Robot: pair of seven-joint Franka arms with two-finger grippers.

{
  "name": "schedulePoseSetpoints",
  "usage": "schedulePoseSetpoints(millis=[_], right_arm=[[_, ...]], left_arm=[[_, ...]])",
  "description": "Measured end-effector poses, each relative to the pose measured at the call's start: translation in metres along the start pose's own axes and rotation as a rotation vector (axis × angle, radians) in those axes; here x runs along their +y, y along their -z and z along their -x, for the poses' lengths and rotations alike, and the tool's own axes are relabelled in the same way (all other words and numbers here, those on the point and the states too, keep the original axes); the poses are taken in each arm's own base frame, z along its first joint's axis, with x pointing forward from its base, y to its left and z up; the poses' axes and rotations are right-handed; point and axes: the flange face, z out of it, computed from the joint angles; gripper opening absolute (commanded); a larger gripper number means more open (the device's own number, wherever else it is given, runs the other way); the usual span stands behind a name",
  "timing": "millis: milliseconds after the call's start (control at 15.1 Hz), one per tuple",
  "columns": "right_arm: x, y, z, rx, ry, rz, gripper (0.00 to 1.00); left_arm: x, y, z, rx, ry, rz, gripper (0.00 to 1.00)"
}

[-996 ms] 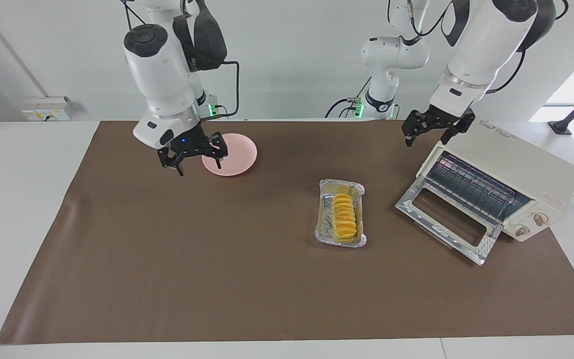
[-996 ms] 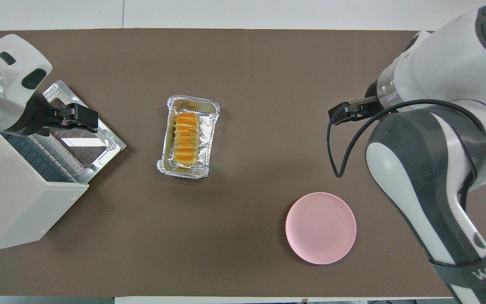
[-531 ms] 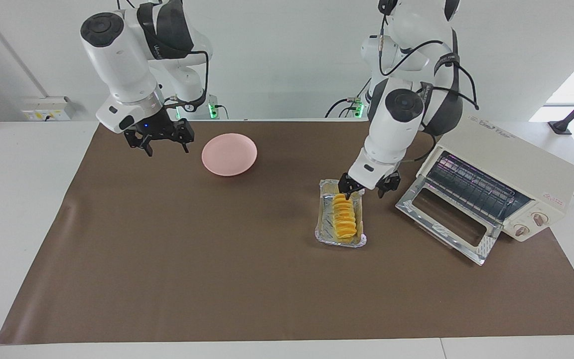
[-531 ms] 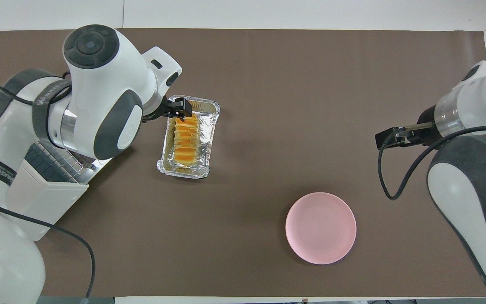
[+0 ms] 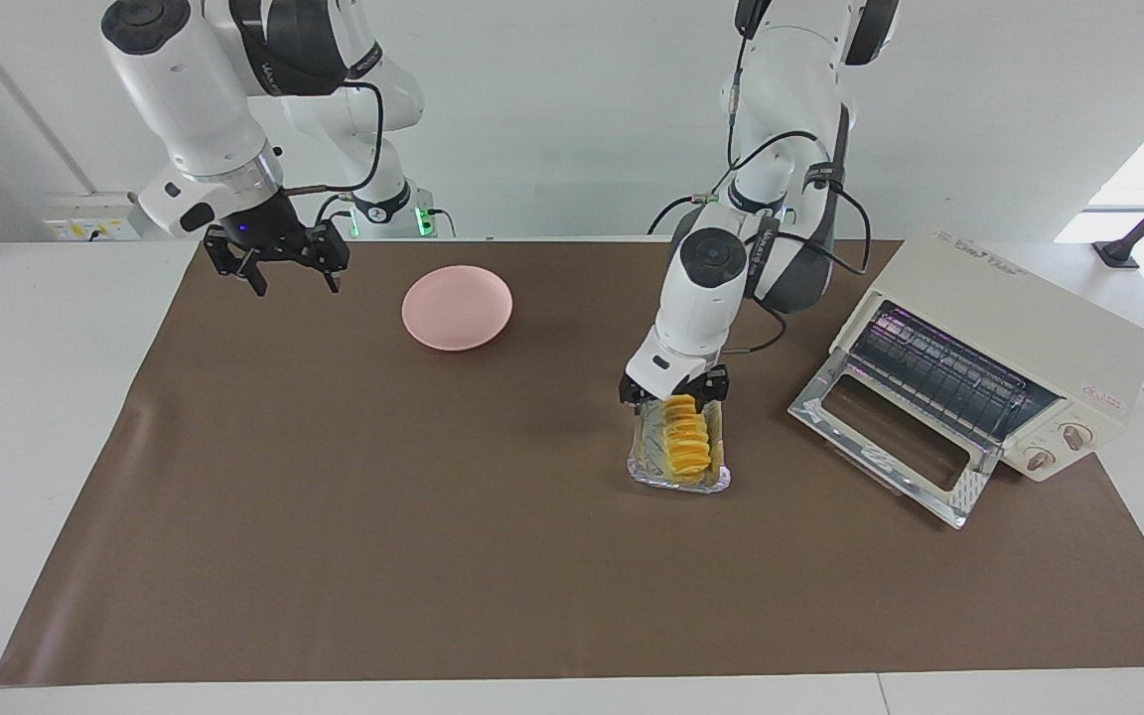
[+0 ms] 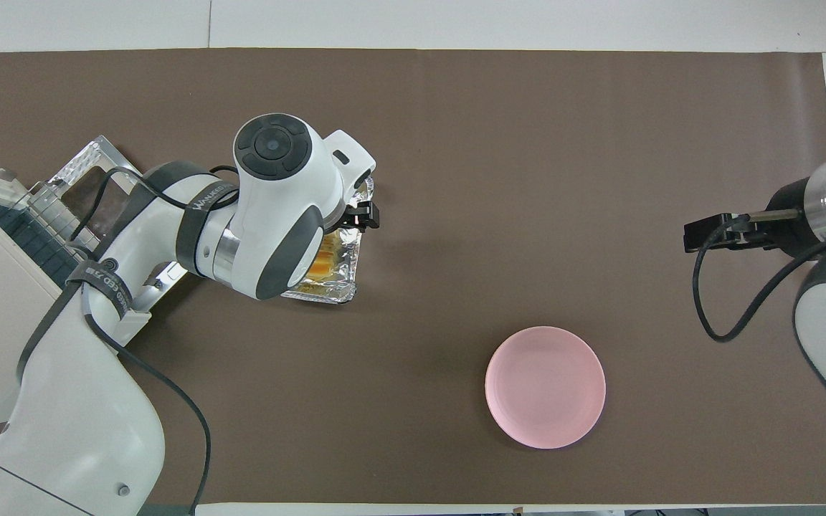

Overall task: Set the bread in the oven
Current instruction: 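Carry the foil tray with the left gripper into the open oven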

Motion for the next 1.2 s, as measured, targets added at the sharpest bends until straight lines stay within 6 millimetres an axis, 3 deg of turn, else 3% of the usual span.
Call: schedulePoseSetpoints(millis=[332, 664, 731, 930, 996, 1063, 1196], right_arm=[[0.01, 0.004, -0.002, -0.023, -0.009, 0.04, 1.0], [0.011, 0.0, 0.0, -0.054, -0.009, 0.049, 1.0], [0.012, 0.0, 0.0, -0.054, -0.01, 0.049, 1.0], [0.016, 0.0, 0.001, -0.057, -0.018, 0.049, 1.0], [0.019, 0.0, 0.001, -0.061, -0.022, 0.049, 1.0], [0.021, 0.0, 0.001, -0.062, -0.027, 0.048, 1.0], [0.021, 0.0, 0.001, -0.063, -0.026, 0.049, 1.0]], left_arm=[[0.006, -0.023, -0.001, -0.006, 0.04, -0.003, 1.0], [0.026, -0.036, 0.008, -0.012, 0.071, -0.007, 1.0], [0.026, -0.037, 0.009, -0.014, 0.076, -0.008, 0.95], [0.025, -0.042, 0.008, -0.019, 0.114, -0.013, 0.41], [0.025, -0.043, 0.007, -0.02, 0.126, -0.014, 0.15], [0.024, -0.043, 0.007, -0.019, 0.138, -0.014, 0.0], [0.021, -0.043, 0.006, -0.018, 0.15, -0.016, 0.0]])
